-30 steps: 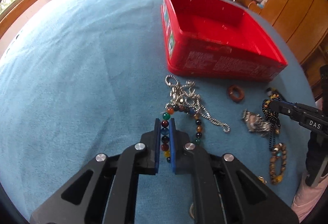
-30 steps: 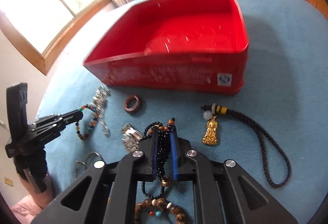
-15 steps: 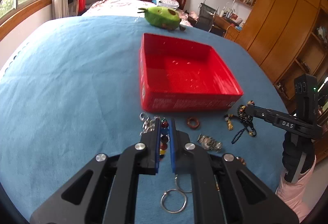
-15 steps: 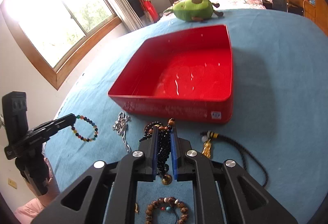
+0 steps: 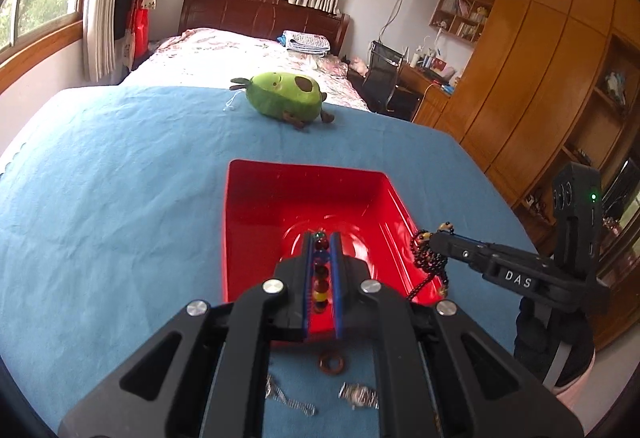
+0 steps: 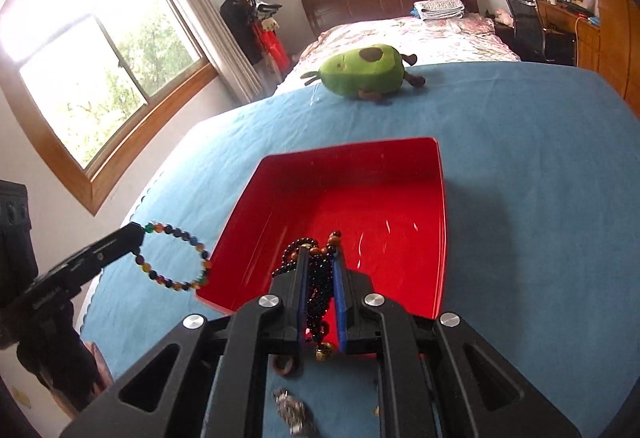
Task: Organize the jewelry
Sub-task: 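Carry the bracelet with the left gripper while the right gripper carries the necklace into the red tin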
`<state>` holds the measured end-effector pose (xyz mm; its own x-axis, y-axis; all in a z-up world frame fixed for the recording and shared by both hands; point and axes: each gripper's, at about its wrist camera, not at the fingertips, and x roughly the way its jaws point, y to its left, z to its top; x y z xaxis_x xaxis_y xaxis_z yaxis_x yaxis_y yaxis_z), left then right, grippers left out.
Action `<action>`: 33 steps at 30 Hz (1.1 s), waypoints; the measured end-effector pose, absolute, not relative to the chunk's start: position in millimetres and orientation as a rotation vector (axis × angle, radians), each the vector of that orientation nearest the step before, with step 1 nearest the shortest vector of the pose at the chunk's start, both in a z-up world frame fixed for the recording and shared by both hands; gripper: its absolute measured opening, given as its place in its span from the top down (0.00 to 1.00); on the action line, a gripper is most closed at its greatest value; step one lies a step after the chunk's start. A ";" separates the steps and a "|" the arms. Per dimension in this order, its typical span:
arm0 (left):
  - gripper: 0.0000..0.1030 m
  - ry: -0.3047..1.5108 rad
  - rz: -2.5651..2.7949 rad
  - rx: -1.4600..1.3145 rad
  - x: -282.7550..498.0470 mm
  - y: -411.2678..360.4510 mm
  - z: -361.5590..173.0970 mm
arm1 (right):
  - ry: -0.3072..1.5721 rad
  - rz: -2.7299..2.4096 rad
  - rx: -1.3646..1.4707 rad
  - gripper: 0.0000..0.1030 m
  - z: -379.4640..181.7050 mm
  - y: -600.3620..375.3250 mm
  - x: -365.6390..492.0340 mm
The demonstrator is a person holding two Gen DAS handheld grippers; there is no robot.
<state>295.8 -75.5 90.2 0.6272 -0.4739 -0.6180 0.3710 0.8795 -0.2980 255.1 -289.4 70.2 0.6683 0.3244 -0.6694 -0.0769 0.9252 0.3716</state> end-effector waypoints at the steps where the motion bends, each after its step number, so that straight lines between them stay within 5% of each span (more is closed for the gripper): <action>1: 0.94 0.760 -0.493 -0.156 304.2 -79.4 84.0 | 0.815 0.223 0.328 0.90 65.3 -288.4 263.8; 12: 0.94 0.940 -0.421 -0.079 357.9 -102.0 10.1 | 0.940 0.140 0.262 0.90 5.8 -289.2 305.4; 33: 0.91 1.009 -0.410 -0.068 371.6 -106.1 -12.0 | 0.985 0.135 0.229 0.87 -11.8 -284.4 321.7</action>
